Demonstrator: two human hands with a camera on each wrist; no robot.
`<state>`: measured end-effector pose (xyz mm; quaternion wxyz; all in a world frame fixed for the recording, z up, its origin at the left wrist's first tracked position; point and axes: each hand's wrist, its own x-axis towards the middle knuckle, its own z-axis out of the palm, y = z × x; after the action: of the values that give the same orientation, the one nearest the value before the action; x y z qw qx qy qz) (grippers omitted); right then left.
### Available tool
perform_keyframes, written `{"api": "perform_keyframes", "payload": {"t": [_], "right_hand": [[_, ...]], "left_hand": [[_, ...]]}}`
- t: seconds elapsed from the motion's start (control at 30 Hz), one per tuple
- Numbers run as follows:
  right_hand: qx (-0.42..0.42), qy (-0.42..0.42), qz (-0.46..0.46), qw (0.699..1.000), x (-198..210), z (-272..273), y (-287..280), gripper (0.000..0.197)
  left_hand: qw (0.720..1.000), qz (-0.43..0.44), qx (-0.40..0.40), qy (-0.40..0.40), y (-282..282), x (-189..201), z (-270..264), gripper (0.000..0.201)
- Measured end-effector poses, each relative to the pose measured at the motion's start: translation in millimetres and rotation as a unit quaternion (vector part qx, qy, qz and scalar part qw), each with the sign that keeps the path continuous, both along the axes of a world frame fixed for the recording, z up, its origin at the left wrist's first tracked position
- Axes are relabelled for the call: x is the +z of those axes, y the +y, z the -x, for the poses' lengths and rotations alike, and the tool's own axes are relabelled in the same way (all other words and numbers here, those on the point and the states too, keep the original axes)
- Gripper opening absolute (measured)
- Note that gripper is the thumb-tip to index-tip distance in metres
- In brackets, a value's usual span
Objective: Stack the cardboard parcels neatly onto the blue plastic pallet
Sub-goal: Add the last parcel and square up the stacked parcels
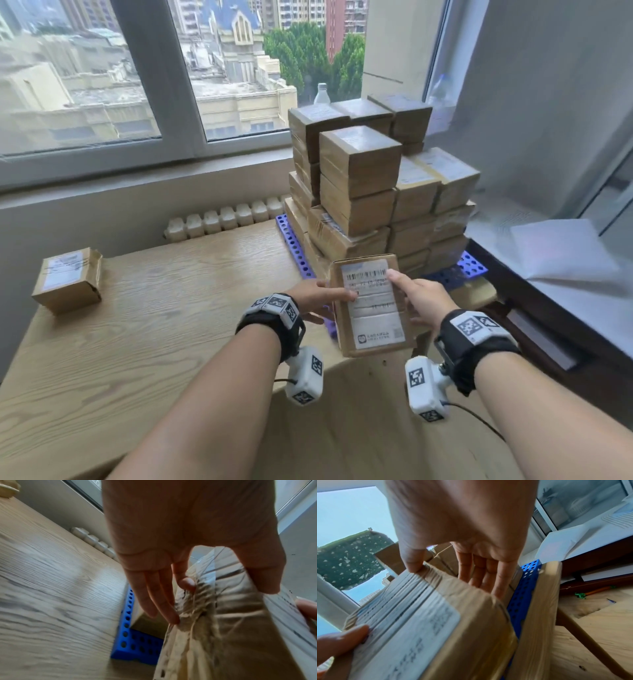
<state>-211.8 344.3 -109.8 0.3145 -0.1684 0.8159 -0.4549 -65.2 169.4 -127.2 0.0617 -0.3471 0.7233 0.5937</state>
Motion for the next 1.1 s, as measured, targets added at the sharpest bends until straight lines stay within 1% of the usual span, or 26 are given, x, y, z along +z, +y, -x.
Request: {"api": "perform_keyframes", "payload": {"t": [0.07,0.1,0.13,0.2,0.23,0.27,0.3,0.33,0.37,0.43,0.47,0.5,0.53,0.57,0.63,0.73,0.77,0.83,0.87,0.93,1.0,1.1], "right_hand": [[-0.010,-0.004,0.016,1.000,3.5,21.9,24.0,0.059],[-0.015,-0.005,0.026,1.000,8.4,32.1,35.2,0.055],[-0.022,-0.005,0.037,0.999,12.7,43.3,44.9,0.051],[-0.042,-0.007,0.064,0.997,24.5,65.2,62.2,0.049],[-0.048,-0.006,0.078,0.996,29.6,75.0,68.7,0.053],[-0.048,-0.004,0.090,0.995,33.4,89.9,77.7,0.060],[-0.038,-0.002,0.103,0.994,36.6,100.3,82.5,0.067],[-0.024,-0.003,0.121,0.992,41.3,111.5,89.7,0.067],[-0.011,-0.011,0.137,0.990,50.2,117.2,96.0,0.063],[0.005,-0.040,0.166,0.985,74.3,121.8,104.9,0.040],[0.010,-0.051,0.173,0.983,82.7,129.1,107.1,0.029],[0.011,-0.056,0.180,0.982,90.6,136.4,108.3,0.024],[0.014,-0.057,0.189,0.980,99.5,142.0,108.4,0.023],[0.015,-0.053,0.194,0.979,107.8,148.4,107.2,0.027],[0.015,-0.051,0.211,0.976,123.7,160.6,101.6,0.037],[0.023,-0.049,0.237,0.970,143.4,177.7,87.1,0.029],[0.021,-0.050,0.242,0.969,147.9,183.7,79.6,0.029],[0.015,-0.042,0.242,0.969,158.3,194.6,62.5,0.033],[0.015,-0.039,0.240,0.970,162.8,200.1,53.3,0.033],[0.019,-0.035,0.230,0.972,169.3,211.2,32.4,0.026],[0.023,-0.034,0.216,0.976,173.0,222.1,9.6,0.023],[0.022,-0.033,0.195,0.980,176.1,236.1,-26.8,0.025]], "left_hand": [[1.000,0.005,0.009,0.013,22.1,7.3,24.9,0.088],[1.000,0.003,0.016,0.018,33.9,12.6,37.4,0.088],[0.999,-0.001,0.025,0.029,45.2,18.3,49.4,0.082],[0.996,-0.017,0.055,0.067,64.8,28.9,73.6,0.057],[0.993,-0.025,0.073,0.087,73.3,35.0,83.6,0.048],[0.990,-0.029,0.088,0.104,84.1,42.9,96.8,0.047],[0.988,-0.027,0.100,0.116,90.5,50.1,105.9,0.051],[0.985,-0.019,0.109,0.128,98.3,58.6,116.9,0.057],[0.983,-0.010,0.121,0.140,105.1,67.8,126.5,0.064],[0.976,-0.001,0.142,0.165,112.8,86.6,142.6,0.085],[0.973,0.003,0.149,0.175,114.0,95.5,150.1,0.091],[0.971,0.014,0.151,0.185,114.9,104.8,157.1,0.090],[0.970,0.030,0.150,0.190,114.9,114.6,163.3,0.084],[0.969,0.047,0.146,0.192,115.1,125.2,168.2,0.076],[0.969,0.074,0.141,0.191,112.5,146.4,177.1,0.065],[0.963,0.140,0.135,0.184,101.5,173.3,186.9,0.057],[0.959,0.163,0.138,0.184,95.5,181.9,189.2,0.053],[0.950,0.198,0.153,0.189,79.1,197.9,193.3,0.052],[0.943,0.217,0.163,0.193,68.7,204.9,194.7,0.053],[0.927,0.265,0.182,0.195,46.2,215.4,196.9,0.049],[0.907,0.320,0.201,0.188,20.9,222.8,197.1,0.037],[0.868,0.413,0.235,0.145,-17.4,228.7,195.4,0.022]]}}
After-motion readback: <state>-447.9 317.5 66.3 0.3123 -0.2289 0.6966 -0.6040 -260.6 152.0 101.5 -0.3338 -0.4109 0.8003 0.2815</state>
